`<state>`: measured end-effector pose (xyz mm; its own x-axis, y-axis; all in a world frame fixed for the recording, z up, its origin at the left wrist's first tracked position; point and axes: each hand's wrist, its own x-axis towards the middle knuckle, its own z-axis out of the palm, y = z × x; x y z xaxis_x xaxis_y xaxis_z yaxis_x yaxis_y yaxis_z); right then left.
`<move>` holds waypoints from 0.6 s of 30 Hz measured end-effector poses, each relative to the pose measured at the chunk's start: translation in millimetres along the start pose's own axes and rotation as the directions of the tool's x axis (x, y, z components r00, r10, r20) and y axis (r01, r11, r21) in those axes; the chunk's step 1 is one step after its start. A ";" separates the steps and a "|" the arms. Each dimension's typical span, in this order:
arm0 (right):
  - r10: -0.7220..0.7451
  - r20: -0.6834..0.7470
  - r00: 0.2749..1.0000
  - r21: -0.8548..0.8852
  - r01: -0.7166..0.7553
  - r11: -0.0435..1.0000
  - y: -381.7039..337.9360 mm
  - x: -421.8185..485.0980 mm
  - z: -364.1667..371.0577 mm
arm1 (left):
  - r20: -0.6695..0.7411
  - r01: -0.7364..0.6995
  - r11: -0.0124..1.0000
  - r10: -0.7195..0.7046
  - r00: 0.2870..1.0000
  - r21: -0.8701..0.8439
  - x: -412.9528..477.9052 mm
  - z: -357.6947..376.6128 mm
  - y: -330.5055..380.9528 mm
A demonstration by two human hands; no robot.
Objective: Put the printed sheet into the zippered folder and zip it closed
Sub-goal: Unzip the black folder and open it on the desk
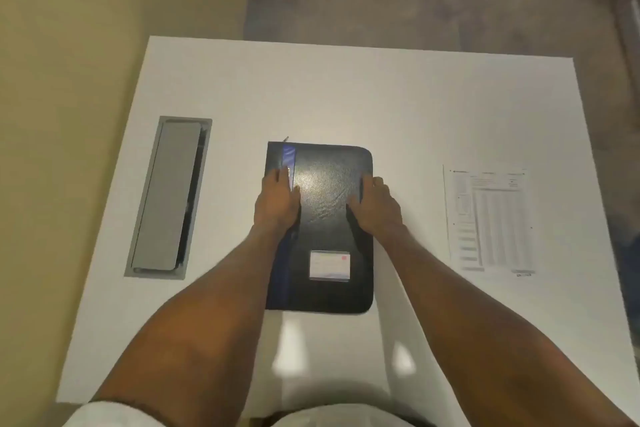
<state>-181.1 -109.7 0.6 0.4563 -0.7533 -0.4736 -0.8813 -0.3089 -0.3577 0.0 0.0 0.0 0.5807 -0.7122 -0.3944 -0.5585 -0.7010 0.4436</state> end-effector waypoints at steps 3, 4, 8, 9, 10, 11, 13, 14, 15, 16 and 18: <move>-0.004 -0.042 0.999 -0.018 0.004 1.000 -5.7 29.1 -6.7 | -0.048 0.043 0.999 -0.042 0.998 0.006 33.4 -7.0 -1.4; -0.013 -0.047 0.999 -0.041 0.011 0.999 -7.6 38.8 -9.8 | -0.052 0.047 0.999 -0.046 0.998 0.022 44.0 -10.2 -1.4; -0.084 -0.083 0.993 -0.123 0.073 0.990 -18.3 76.6 -17.6 | -0.061 0.041 0.998 -0.038 0.997 0.056 74.8 -14.0 -2.2; -0.099 -0.091 0.991 -0.139 0.086 0.987 -21.5 85.7 -19.2 | -0.053 0.051 0.997 -0.048 0.997 0.050 81.6 -14.3 -2.0; -0.120 -0.101 0.988 -0.154 0.103 0.983 -24.4 94.5 -19.8 | -0.051 0.061 0.998 -0.060 0.997 0.031 87.9 -13.9 -2.1; -0.144 -0.107 0.984 -0.169 0.124 0.978 -29.0 102.7 -20.1 | -0.051 0.073 0.997 -0.073 0.996 0.010 92.7 -13.6 -1.7; -0.213 -0.117 0.970 -0.186 0.189 0.964 -39.0 118.1 -18.2 | -0.062 0.082 0.997 -0.081 0.995 0.005 100.0 -11.0 -1.4; -0.250 -0.119 0.961 -0.180 0.227 0.957 -45.1 124.8 -16.3 | -0.066 0.081 0.996 -0.080 0.995 0.022 102.1 -9.8 -1.7; -0.286 -0.117 0.951 -0.178 0.264 0.948 -51.6 131.2 -14.1 | -0.066 0.081 0.996 -0.078 0.995 0.033 103.9 -9.4 -1.9; -0.332 -0.119 0.936 -0.188 0.307 0.933 -57.8 138.2 -10.5 | -0.065 0.080 0.996 -0.078 0.995 0.033 106.3 -8.2 -3.1; -0.430 -0.103 0.897 -0.226 0.400 0.888 -72.9 150.7 -3.8 | -0.072 0.084 0.996 -0.083 0.994 0.022 109.8 -7.7 -4.9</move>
<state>-48.6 -202.9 -41.7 0.7757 -0.6025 -0.1879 -0.6279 -0.7069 -0.3257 71.0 -74.5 -39.3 0.6662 -0.6473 -0.3705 -0.5205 -0.7593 0.3907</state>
